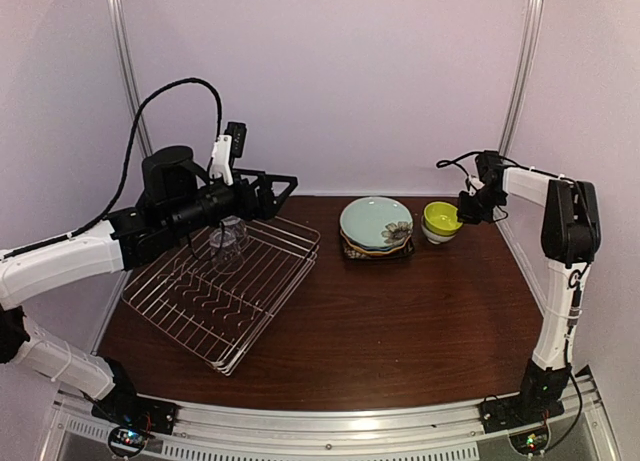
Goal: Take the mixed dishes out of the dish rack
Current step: Adjust the bowl in the bowl.
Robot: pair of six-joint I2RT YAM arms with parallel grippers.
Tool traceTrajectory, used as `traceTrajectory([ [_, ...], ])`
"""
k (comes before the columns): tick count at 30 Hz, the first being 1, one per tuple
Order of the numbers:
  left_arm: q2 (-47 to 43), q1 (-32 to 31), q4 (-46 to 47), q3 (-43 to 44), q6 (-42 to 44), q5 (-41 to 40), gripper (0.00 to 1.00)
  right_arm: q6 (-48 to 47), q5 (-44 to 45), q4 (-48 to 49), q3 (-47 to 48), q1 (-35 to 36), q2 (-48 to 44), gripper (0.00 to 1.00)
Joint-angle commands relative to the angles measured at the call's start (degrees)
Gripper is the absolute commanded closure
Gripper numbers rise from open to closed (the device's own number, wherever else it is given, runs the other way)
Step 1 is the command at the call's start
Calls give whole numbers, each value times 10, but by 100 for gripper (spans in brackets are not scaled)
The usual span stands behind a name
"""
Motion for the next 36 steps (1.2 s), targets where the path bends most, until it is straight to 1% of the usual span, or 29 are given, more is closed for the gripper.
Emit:
traceTrajectory([
  [1,0,-1,30,-7,-1,7,3,9,-15,16,-6,-10,-9,100],
  [10,3,-1,30,-7,0,10,3,11,-46,19,-4,-10,0,99],
  [13,3,-1,32,-8,0,11,2,10,-52,17,-3,-10,4,94],
  [16,4,-1,33,-6,0,12,3,8,-50,15,-5,-11,4,84],
  [18,5,-1,34,-6,0,13,3,8,-48,14,-5,-10,4,82],
  [21,4,-1,33,-6,0,12,2,8,-41,13,-4,-11,0,81],
  [27,3,0,24,-3,0,2,3,4,-7,7,-4,-11,-16,82],
  [30,4,-1,25,-4,-1,1,3,2,2,6,-4,-11,-20,88],
  [34,5,-1,28,-3,-1,1,3,2,-8,8,-5,-11,-16,97],
  [36,5,-1,29,-2,-1,0,3,3,-19,9,-5,-11,-11,100],
])
